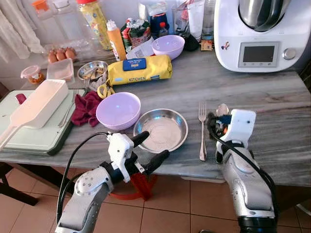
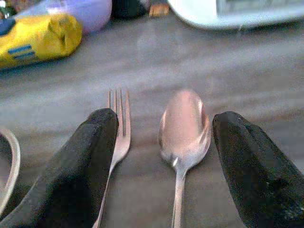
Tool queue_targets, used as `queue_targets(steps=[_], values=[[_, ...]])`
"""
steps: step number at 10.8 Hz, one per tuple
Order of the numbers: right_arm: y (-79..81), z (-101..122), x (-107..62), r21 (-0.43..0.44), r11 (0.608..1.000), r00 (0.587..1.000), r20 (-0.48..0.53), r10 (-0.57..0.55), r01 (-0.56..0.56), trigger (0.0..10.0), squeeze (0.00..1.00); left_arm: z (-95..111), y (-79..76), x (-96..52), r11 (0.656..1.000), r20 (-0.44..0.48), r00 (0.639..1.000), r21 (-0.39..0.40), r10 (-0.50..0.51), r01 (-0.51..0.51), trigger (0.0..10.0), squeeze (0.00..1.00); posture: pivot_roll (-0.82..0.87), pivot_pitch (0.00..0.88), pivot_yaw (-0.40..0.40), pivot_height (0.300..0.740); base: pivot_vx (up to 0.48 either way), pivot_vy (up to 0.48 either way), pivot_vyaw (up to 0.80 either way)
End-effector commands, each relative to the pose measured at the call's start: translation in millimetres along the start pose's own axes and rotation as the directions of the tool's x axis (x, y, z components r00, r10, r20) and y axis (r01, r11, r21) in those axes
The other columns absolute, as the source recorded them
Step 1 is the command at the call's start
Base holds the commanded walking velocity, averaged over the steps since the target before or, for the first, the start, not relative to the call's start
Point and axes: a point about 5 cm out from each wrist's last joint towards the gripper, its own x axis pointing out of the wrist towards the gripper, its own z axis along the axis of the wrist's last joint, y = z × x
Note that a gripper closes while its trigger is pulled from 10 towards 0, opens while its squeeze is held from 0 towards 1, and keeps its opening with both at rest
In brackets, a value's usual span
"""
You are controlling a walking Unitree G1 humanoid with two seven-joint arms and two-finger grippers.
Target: Setting the table
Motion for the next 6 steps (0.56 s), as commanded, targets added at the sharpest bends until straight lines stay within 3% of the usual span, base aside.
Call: queue_targets(steps=[1, 3, 6], values=[[4.9, 15, -2.5, -0.03, 0.999, 0.996, 0.084, 0.014, -0.011, 10.0, 1.0, 5, 0.6, -0.5, 1.0, 0.004, 1.0, 0.013, -0.001, 0.001, 10.0, 0.0, -0.13, 0.096, 0.145, 0.74, 0.0, 0.0, 0.0], [1.1, 28, -2.9, -0.055, 0.998, 0.988, 0.155, -0.007, 0.016, 10.0, 1.0, 7, 0.8, 0.0, 1.0, 0.011, 1.0, 0.007, -0.013, 0.013, 10.0, 0.0, -0.14, 0.094, 0.144, 0.74, 0.0, 0.0, 0.0], [-6.8, 28, -3.8, -0.066, 0.997, 0.986, 0.162, -0.032, 0.043, 10.0, 1.0, 11, 3.0, 1.3, 0.999, 0.023, 0.999, -0.027, -0.037, 0.038, 10.0, 0.0, -0.14, 0.088, 0.139, 0.74, 0.0, 0.0, 0.0]])
